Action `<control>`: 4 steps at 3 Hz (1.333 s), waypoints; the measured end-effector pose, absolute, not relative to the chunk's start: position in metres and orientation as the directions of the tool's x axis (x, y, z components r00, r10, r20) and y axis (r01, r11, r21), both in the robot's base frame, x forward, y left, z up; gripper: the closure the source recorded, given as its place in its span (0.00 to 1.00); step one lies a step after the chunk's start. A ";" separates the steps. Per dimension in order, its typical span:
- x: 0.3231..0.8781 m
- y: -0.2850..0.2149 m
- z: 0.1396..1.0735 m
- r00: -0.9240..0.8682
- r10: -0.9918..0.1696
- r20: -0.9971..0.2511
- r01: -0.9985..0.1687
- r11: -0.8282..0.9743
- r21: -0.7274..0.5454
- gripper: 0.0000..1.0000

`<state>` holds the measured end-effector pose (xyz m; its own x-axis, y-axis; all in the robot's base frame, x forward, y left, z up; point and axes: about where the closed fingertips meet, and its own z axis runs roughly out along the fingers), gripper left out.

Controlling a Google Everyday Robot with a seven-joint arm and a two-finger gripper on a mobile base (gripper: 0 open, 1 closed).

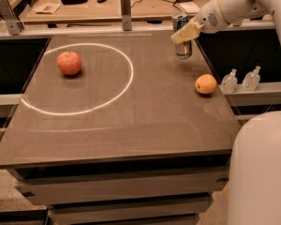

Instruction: Move redbull can near orange

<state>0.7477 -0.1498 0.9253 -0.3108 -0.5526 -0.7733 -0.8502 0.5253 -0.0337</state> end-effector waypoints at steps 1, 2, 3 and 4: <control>0.734 -0.170 0.926 -0.355 -0.527 -0.772 -0.824 0.566 -0.008 1.00; 0.716 -0.184 0.930 -0.386 -0.494 -0.779 -0.803 0.596 0.021 1.00; 0.696 -0.189 0.926 -0.407 -0.473 -0.781 -0.797 0.601 0.051 1.00; 0.680 -0.184 0.916 -0.414 -0.464 -0.783 -0.803 0.592 0.074 1.00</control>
Offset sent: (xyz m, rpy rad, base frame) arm -0.0623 -0.0536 0.0116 0.0671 0.0505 -0.1390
